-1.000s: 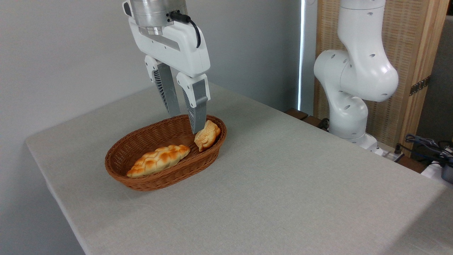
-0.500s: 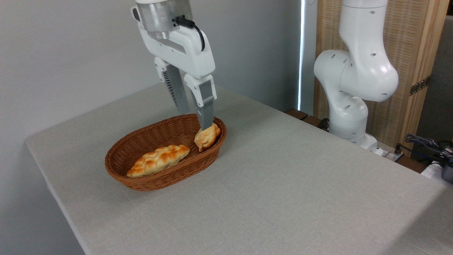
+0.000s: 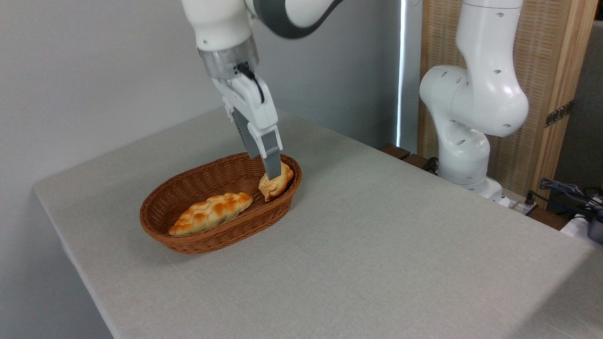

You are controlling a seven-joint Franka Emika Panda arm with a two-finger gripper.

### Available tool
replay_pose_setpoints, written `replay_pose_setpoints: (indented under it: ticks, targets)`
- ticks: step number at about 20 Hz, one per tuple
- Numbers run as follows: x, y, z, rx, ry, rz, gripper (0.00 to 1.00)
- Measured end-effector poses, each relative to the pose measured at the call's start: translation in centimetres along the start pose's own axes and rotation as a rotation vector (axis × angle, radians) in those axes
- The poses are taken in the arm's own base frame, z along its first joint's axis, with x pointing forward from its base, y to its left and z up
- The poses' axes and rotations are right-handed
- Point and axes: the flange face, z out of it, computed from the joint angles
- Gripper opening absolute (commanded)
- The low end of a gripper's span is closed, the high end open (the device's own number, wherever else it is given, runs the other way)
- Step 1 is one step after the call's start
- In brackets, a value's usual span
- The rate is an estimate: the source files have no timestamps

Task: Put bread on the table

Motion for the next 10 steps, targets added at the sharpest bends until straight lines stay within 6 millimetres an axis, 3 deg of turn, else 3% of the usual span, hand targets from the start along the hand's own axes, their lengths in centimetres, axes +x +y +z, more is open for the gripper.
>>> replay_pose_setpoints:
  ticks: [4,10]
  targets:
    - [0.9,1.4,3.2,-0.006,-0.015,0.028,1.0]
    - [1.0,1.8,4.2,-0.019,-0.027,0.033,1.0]
